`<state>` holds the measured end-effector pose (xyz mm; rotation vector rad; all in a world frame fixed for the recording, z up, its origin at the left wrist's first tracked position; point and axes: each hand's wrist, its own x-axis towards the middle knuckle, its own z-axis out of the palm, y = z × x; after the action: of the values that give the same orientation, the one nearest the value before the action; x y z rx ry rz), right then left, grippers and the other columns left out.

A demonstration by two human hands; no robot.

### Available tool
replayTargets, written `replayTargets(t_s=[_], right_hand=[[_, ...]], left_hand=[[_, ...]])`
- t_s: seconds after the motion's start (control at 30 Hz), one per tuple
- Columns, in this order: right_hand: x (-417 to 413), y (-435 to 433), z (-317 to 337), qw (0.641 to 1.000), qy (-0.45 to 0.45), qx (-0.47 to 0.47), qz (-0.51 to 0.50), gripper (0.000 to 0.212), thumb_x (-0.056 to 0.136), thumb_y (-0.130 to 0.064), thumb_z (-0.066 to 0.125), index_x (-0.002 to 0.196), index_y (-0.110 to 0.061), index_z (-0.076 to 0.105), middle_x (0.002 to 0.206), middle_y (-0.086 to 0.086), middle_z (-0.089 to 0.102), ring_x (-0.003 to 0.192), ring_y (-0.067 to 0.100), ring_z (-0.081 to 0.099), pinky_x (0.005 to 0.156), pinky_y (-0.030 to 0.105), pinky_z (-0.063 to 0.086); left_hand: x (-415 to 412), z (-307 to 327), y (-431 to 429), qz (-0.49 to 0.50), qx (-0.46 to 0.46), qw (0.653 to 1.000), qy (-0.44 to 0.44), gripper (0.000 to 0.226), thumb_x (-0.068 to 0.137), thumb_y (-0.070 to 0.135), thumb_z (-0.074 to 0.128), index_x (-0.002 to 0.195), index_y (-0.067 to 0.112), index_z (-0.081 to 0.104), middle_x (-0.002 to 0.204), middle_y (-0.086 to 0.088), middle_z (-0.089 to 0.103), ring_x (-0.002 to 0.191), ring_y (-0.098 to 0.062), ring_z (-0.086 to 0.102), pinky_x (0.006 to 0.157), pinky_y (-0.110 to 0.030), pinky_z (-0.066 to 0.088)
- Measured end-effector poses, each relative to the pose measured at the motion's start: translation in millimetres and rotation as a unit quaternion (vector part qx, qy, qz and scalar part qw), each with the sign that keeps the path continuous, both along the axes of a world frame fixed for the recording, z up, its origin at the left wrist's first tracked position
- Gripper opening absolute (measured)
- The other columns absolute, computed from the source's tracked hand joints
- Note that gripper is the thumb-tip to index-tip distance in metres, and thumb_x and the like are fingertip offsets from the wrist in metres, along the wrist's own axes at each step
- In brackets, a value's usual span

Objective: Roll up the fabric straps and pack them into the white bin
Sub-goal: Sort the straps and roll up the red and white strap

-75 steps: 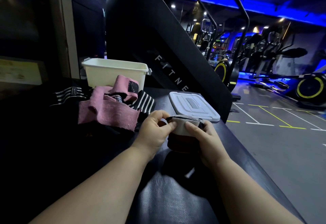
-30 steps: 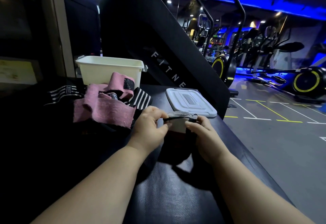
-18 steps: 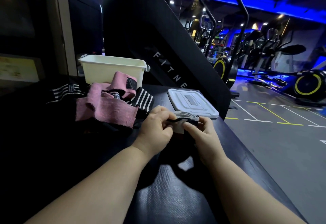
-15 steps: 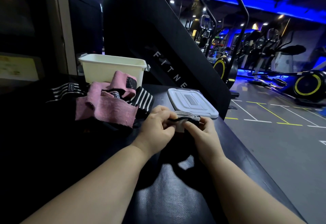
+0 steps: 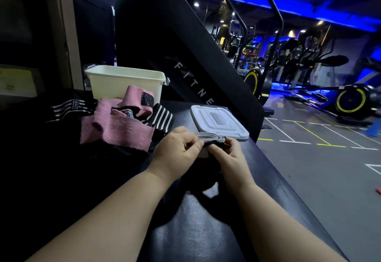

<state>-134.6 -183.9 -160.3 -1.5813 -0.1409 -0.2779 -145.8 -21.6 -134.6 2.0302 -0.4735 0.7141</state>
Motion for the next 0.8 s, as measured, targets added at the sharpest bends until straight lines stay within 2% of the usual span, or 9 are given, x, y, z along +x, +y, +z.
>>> replayTargets(t_s=[0.07,0.13,0.23,0.3,0.37,0.43,0.53,0.63,0.8], right_hand=[[2,-7,0,0.998,0.004,0.024,0.059,0.073,0.06,-0.042,0.083,0.12,-0.011,0.053,0.114,0.009,0.07,0.11,0.024,0.065,0.097,0.044,0.05],[2,-12,1,0.995,0.007,0.037,0.097,0.068,0.064,-0.034,0.084,0.119,-0.009,0.053,0.113,0.01,0.07,0.109,0.026,0.065,0.093,0.04,0.052],[2,-14,2,0.989,0.012,0.055,0.134,0.052,0.071,-0.015,0.075,0.116,-0.009,0.052,0.108,0.009,0.069,0.1,0.019,0.066,0.084,0.03,0.054],[2,-18,1,0.984,0.025,0.062,0.167,0.064,0.065,-0.015,0.083,0.119,-0.008,0.05,0.112,0.012,0.066,0.101,0.02,0.065,0.084,0.029,0.054],[1,-24,3,0.975,0.036,0.058,0.211,0.086,0.056,-0.022,0.093,0.126,-0.005,0.048,0.121,0.015,0.063,0.11,0.025,0.062,0.091,0.034,0.052],[1,-30,5,0.968,0.038,0.03,0.245,0.09,0.057,-0.017,0.091,0.134,-0.004,0.046,0.132,0.017,0.058,0.123,0.031,0.055,0.103,0.043,0.045],[1,-30,5,0.967,0.033,-0.037,0.251,0.086,0.061,-0.008,0.084,0.138,-0.01,0.045,0.135,0.015,0.058,0.128,0.032,0.052,0.111,0.05,0.037],[1,-28,5,0.973,0.024,-0.055,0.225,0.082,0.06,-0.012,0.085,0.134,-0.01,0.049,0.131,0.013,0.061,0.125,0.03,0.055,0.11,0.05,0.039],[-2,-26,7,0.975,0.005,-0.072,0.211,0.072,0.065,-0.001,0.079,0.131,-0.007,0.051,0.127,0.01,0.064,0.12,0.022,0.059,0.097,0.031,0.049]], left_hand=[[-2,-1,-1,0.038,-0.012,0.999,-0.013,0.023,0.078,0.042,0.064,0.06,0.032,0.055,0.073,0.008,0.055,0.068,-0.009,0.055,0.069,-0.029,0.048],[-5,0,0,0.066,-0.031,0.997,-0.003,0.02,0.075,0.04,0.077,0.08,0.031,0.06,0.073,0.009,0.058,0.068,-0.01,0.057,0.069,-0.029,0.05],[1,-4,11,0.059,-0.102,0.988,0.101,0.076,0.065,0.035,0.088,0.123,0.025,0.04,0.094,0.006,0.063,0.081,-0.011,0.06,0.079,-0.025,0.049],[3,-6,16,-0.013,-0.114,0.977,0.177,0.093,0.066,0.041,0.086,0.141,0.029,0.031,0.123,0.008,0.054,0.104,-0.01,0.057,0.097,-0.028,0.046],[3,-9,17,-0.122,-0.108,0.958,0.234,0.066,0.076,0.044,0.077,0.133,0.038,0.045,0.128,0.01,0.055,0.116,-0.006,0.054,0.103,-0.021,0.042],[0,-7,15,-0.195,-0.11,0.939,0.26,0.029,0.089,0.033,0.068,0.113,0.044,0.055,0.118,0.016,0.063,0.113,0.0,0.057,0.098,-0.012,0.041],[4,-7,16,-0.201,-0.106,0.941,0.251,0.027,0.085,0.044,0.065,0.11,0.046,0.057,0.118,0.013,0.066,0.117,-0.001,0.058,0.103,-0.02,0.04],[8,-7,16,-0.202,-0.108,0.939,0.255,0.022,0.092,0.032,0.063,0.112,0.038,0.057,0.118,0.009,0.067,0.117,-0.006,0.058,0.105,-0.024,0.042],[5,-7,16,-0.226,-0.104,0.929,0.274,0.029,0.09,0.02,0.067,0.111,0.035,0.055,0.113,0.013,0.066,0.107,0.003,0.059,0.099,-0.017,0.043]])
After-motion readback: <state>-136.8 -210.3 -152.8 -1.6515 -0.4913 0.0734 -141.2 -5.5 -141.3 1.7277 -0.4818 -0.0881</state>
